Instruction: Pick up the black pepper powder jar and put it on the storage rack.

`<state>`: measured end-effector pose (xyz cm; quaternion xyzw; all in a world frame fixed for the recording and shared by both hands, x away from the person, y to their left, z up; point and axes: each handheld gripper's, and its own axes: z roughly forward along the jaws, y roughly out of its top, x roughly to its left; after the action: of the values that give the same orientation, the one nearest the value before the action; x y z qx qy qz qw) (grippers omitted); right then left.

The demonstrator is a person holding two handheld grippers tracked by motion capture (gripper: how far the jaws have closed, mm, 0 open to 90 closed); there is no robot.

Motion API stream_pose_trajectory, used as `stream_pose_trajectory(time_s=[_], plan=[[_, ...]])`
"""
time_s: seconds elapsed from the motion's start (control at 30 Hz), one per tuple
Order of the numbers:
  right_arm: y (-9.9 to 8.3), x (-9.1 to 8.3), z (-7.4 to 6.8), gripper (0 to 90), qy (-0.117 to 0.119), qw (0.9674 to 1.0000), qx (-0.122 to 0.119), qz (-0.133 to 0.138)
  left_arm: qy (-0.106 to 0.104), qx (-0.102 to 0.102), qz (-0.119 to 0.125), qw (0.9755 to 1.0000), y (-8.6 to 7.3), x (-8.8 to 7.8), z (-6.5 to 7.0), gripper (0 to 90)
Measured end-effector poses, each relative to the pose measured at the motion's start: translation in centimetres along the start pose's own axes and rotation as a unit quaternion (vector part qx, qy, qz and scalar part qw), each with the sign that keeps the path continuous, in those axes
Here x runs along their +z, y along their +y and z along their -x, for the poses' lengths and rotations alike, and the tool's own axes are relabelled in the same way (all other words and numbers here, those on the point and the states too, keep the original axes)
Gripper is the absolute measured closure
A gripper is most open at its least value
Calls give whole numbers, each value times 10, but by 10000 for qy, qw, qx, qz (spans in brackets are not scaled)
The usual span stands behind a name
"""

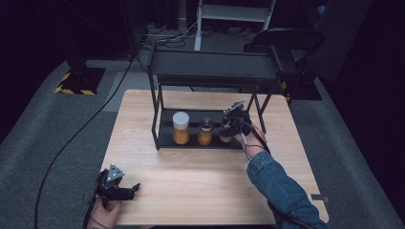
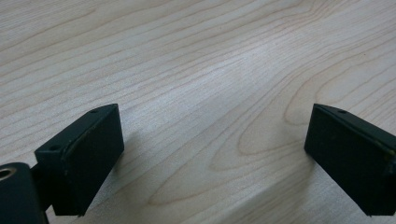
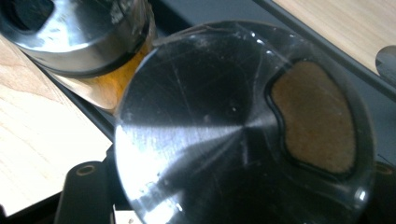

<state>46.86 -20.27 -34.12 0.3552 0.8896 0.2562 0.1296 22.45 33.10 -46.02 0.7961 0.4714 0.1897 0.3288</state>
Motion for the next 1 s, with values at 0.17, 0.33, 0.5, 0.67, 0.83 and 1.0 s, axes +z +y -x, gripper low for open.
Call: stream_pose_trajectory(time_s=[0.17, 0.33, 0.5, 0.67, 0.83, 1.0], plan=[[-1, 5, 2, 308, 31, 10000, 33, -8, 0, 1, 1, 10000, 0, 0, 0, 47], [-2, 10, 1, 308, 16, 10000, 42, -40, 0, 2, 0, 10000, 0, 0, 0, 48], [-4, 13, 1, 308, 7, 10000, 61, -76, 0, 1, 1, 10000, 0, 0, 0, 48], [-4, 15, 1, 308, 16, 9999, 82, -92, 0, 2, -1, 10000, 0, 0, 0, 48], [-6, 16, 1, 308, 23, 9999, 69, -83, 0, 2, 0, 10000, 0, 0, 0, 48], [-11, 16, 7, 307, 116, 9998, 188, -24, -1, 1, 0, 10000, 0, 0, 0, 48]])
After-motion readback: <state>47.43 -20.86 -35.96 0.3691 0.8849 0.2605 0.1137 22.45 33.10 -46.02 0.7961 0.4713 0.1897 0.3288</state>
